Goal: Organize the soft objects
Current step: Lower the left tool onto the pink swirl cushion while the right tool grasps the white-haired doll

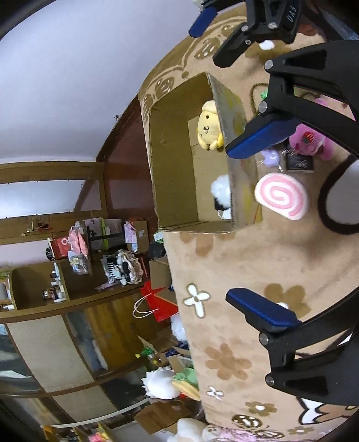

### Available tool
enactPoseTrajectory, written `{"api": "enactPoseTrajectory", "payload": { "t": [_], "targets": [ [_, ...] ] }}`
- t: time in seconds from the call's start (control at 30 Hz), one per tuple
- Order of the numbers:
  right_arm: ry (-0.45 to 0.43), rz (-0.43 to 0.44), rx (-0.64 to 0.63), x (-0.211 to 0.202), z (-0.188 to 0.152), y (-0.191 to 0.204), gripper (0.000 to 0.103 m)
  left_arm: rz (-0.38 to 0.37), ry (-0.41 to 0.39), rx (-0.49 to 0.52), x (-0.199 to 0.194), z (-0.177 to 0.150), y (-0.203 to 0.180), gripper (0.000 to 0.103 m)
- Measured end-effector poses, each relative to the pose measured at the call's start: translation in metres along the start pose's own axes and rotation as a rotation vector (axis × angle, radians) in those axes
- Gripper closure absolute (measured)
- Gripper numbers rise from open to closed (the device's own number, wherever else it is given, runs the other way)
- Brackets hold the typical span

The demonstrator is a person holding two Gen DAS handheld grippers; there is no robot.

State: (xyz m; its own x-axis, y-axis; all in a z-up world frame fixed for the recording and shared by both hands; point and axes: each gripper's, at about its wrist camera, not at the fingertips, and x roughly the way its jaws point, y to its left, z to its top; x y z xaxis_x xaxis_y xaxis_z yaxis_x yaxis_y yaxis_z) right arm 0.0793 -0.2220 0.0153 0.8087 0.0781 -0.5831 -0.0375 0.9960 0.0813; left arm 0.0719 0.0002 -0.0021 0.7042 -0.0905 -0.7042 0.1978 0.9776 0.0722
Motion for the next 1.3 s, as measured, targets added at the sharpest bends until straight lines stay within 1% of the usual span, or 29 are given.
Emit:
{"api": "enactPoseTrajectory", "payload": {
  "t": [0.2, 0.33, 0.47, 0.57, 0.87, 0.9, 1.03, 1.2, 1.3],
  "targets": [
    [0.034, 0.019, 0.024, -0.008, -0.011, 0.004, 0.000, -0.005, 0.046, 0.015, 0.002, -0.005, 0.003, 0.009],
    [0.047, 0.028, 0.039, -0.006, -0.016, 0.005, 0.000, -0.036, 0.091, 0.012, 0.014, -0.006, 0.005, 0.009],
    [0.046, 0.007, 0.008, 0.000, -0.019, 0.009, 0.000, -0.058, 0.144, 0.002, 0.031, -0.009, 0.004, 0.009],
    [0.049, 0.005, -0.007, 0.003, -0.021, 0.012, 0.000, -0.055, 0.173, 0.011, 0.041, -0.011, 0.000, 0.009],
    [0.078, 0.014, -0.075, 0.021, -0.030, 0.024, 0.000, -0.072, 0.239, 0.044, 0.066, -0.014, -0.011, 0.009],
    [0.081, 0.017, -0.080, 0.022, -0.032, 0.025, 0.000, -0.074, 0.252, 0.044, 0.069, -0.015, -0.012, 0.009],
    [0.104, 0.029, -0.105, 0.032, -0.036, 0.032, 0.000, -0.044, 0.324, 0.049, 0.085, -0.020, -0.013, 0.009],
    [0.137, 0.039, -0.113, 0.041, -0.043, 0.038, 0.000, -0.065, 0.415, 0.014, 0.104, -0.025, -0.010, 0.009],
    [0.151, 0.032, -0.116, 0.048, -0.046, 0.038, 0.000, -0.069, 0.449, 0.012, 0.114, -0.027, -0.010, 0.009]
  ]
}}
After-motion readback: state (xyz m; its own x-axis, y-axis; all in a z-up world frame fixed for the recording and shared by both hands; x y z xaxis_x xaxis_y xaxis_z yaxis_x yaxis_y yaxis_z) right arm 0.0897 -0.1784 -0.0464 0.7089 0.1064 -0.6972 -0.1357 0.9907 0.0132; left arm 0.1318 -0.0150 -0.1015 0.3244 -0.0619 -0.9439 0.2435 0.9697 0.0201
